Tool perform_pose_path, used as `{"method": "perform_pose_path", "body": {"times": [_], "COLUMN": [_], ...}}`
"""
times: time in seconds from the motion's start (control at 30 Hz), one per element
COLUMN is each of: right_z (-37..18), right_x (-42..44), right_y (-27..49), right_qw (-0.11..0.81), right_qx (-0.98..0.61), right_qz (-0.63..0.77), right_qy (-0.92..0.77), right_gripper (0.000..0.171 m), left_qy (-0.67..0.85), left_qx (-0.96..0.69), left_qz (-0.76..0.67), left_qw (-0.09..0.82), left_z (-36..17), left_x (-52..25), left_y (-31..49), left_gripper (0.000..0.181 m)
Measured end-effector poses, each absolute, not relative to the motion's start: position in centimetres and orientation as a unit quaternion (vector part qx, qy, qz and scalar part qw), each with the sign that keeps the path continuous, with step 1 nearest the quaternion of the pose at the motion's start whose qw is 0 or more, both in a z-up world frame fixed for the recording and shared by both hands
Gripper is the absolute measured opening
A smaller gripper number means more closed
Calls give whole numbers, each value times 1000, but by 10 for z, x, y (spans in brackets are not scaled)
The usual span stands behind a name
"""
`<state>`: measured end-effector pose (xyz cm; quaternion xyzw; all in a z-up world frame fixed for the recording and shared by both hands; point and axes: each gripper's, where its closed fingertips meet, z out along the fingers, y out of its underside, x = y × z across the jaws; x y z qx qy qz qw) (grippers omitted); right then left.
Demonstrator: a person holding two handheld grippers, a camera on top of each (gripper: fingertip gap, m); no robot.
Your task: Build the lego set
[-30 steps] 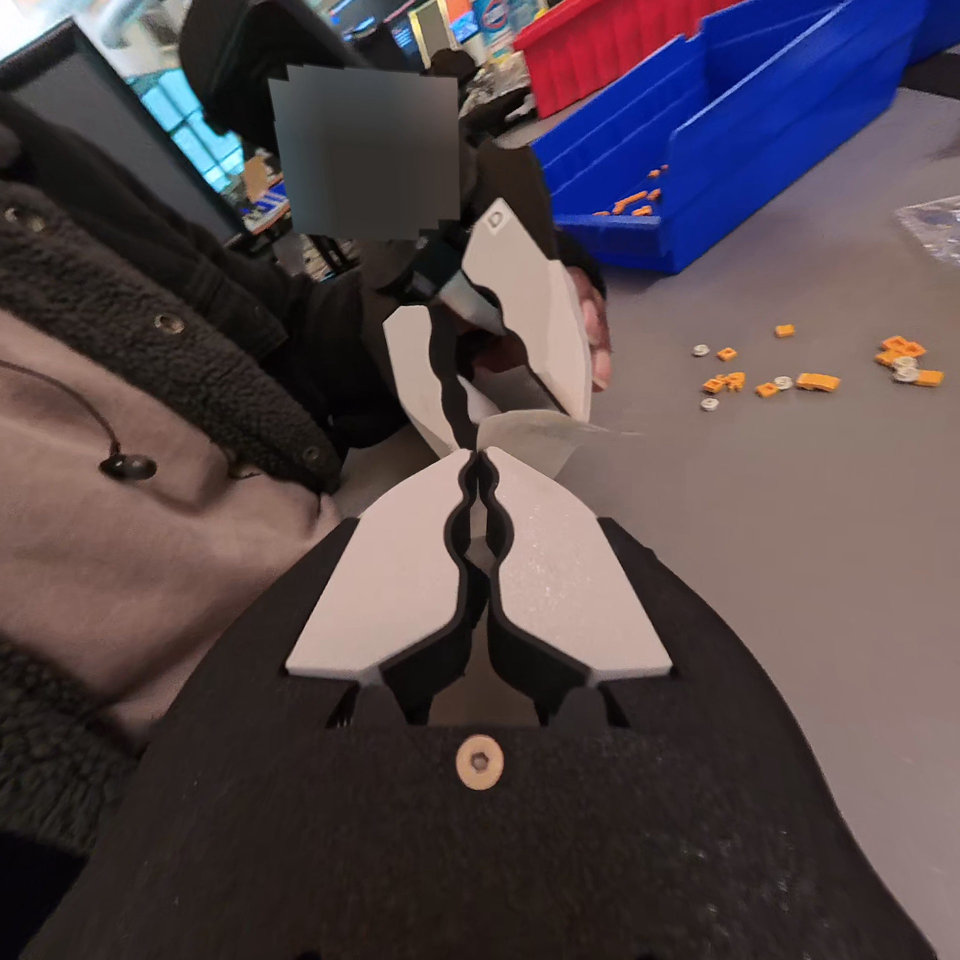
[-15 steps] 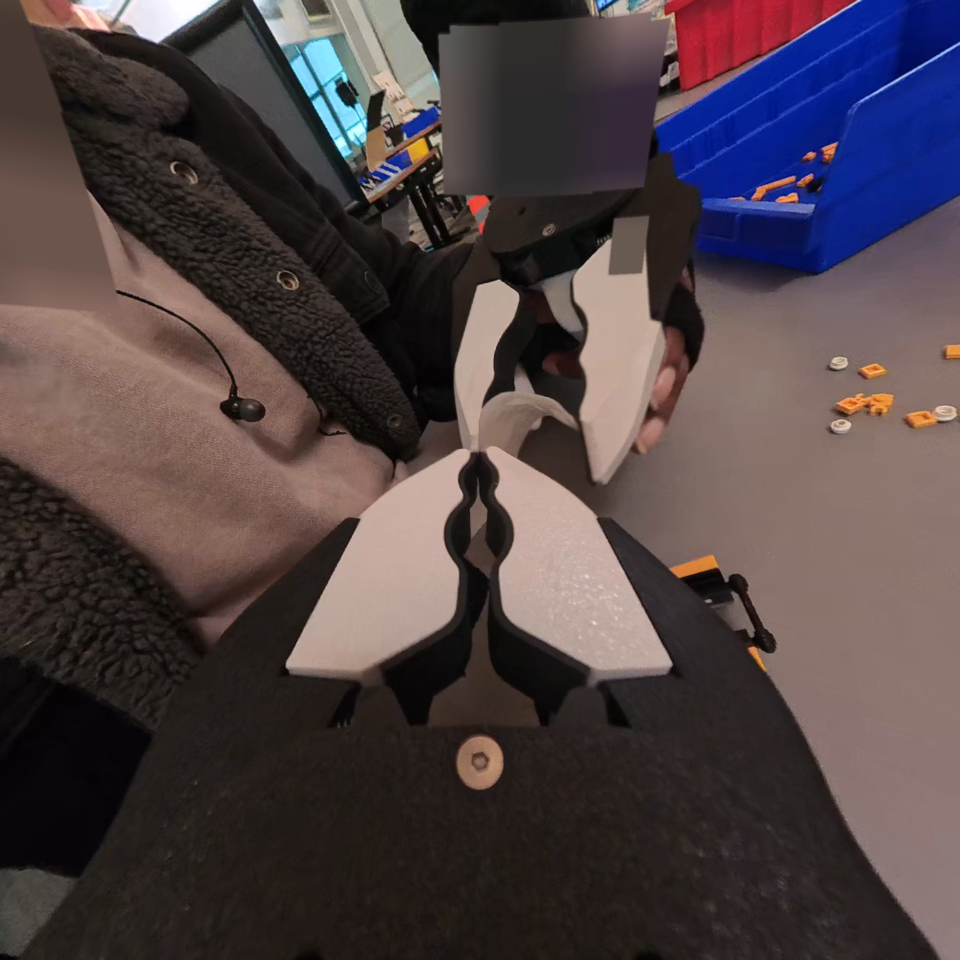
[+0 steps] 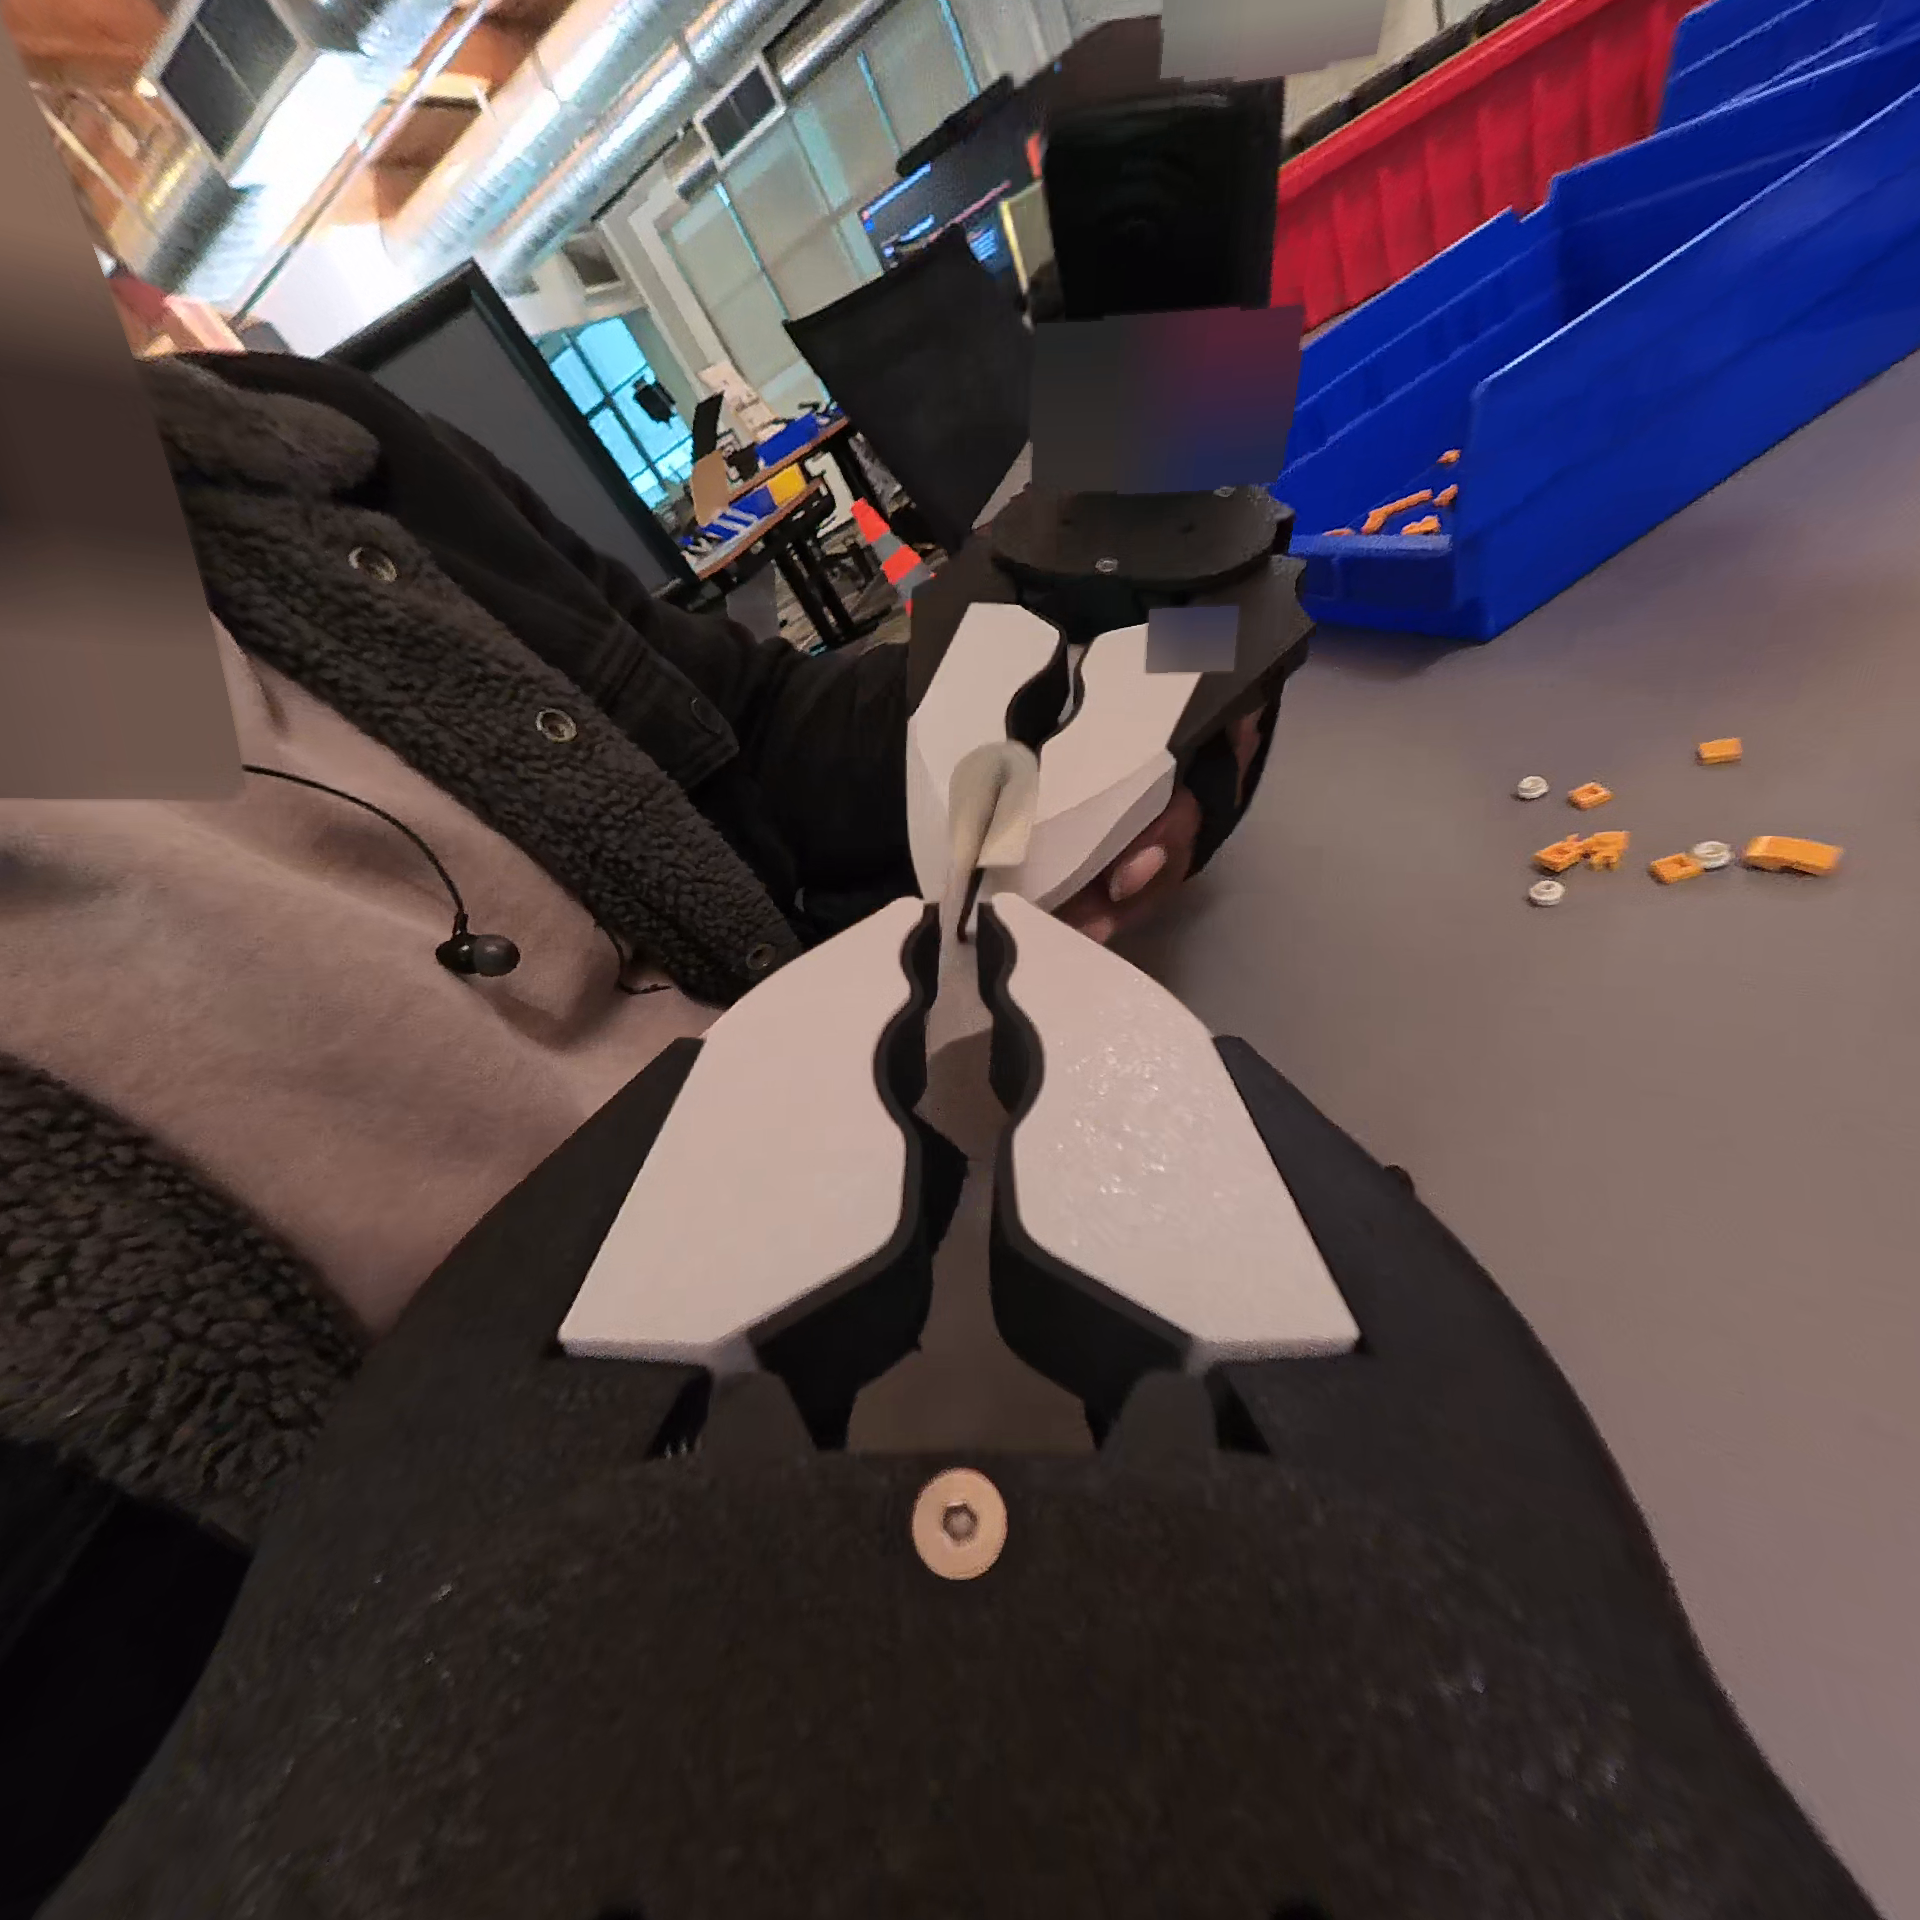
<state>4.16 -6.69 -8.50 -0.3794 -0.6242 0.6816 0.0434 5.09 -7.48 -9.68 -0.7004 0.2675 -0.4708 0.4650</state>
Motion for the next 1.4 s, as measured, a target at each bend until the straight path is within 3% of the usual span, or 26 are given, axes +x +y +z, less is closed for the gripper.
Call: {"method": "perform_pose_path", "body": {"times": [0.2,0.4,0.57,1.07,1.4], "right_z": [-78,-59,-75,-94,-103], "right_x": [33,27,24,21,28], "right_y": [-53,-40,-49,-51,-60], "right_qw": [94,276,360,440,397], "right_qx": [-398,-380,-340,-270,-266], "right_qz": [683,602,479,337,353], "right_qy": [-605,-646,-725,-787,-804], "right_gripper": [9,10,20,26,16], "left_qy": [200,168,158,163,179], "left_qx": [-689,-707,-726,-748,-747], "left_qz": [-529,-536,-532,-535,-543], "left_qw": [454,430,407,358,339], "left_z": [-86,-92,-102,-114,-117], "left_x": [41,41,44,51,57], "left_y": [-69,-63,-61,-67,-73], "left_gripper": [0,0,0,0,0]}}
